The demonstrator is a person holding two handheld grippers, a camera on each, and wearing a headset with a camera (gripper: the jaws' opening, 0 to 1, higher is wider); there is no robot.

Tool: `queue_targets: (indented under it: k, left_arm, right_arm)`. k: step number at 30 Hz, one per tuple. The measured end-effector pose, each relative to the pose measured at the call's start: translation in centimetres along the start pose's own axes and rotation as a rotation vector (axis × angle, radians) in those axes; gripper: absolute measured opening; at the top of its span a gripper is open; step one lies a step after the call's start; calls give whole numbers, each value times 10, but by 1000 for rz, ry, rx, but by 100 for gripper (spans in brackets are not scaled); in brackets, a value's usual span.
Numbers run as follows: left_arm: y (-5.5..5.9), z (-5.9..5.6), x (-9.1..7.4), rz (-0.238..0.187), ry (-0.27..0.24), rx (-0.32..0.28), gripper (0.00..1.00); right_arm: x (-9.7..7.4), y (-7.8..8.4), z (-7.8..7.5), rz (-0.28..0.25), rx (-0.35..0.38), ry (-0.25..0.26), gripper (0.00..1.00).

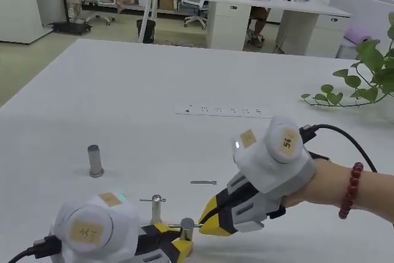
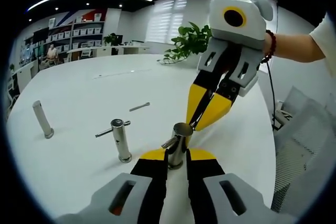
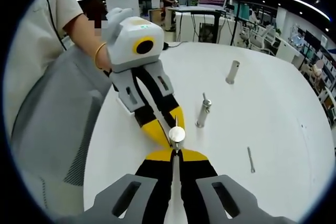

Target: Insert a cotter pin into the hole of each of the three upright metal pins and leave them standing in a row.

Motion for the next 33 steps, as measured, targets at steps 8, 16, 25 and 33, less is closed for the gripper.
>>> queue_targets:
  k: [8, 16, 25, 33]
  left_arm:
    - [0, 1, 0, -10, 5, -34, 12]
    - [1, 1, 1, -8, 5, -44, 12]
    - [1, -2, 0, 4, 7, -8, 18]
    - [3, -3, -1, 17, 8, -1, 21]
  right_arm:
    - [5, -5, 0, -6, 8, 6, 5]
    - [5, -4, 0, -7, 35, 15, 7]
    - [9, -8, 2, -30, 80, 28, 18]
    - [16, -14, 4, -46, 68, 39, 18]
Point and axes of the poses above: the centre of the closed fingertips' face, and the gripper's own axes: x roughly forward along the fingers, z roughly to its left, y roughly out of its underside, the point moved 1 cm from there along -x, roughly backward along the fingers, and after that the axes turned 9 degrees about y, right-handed, at the moved point
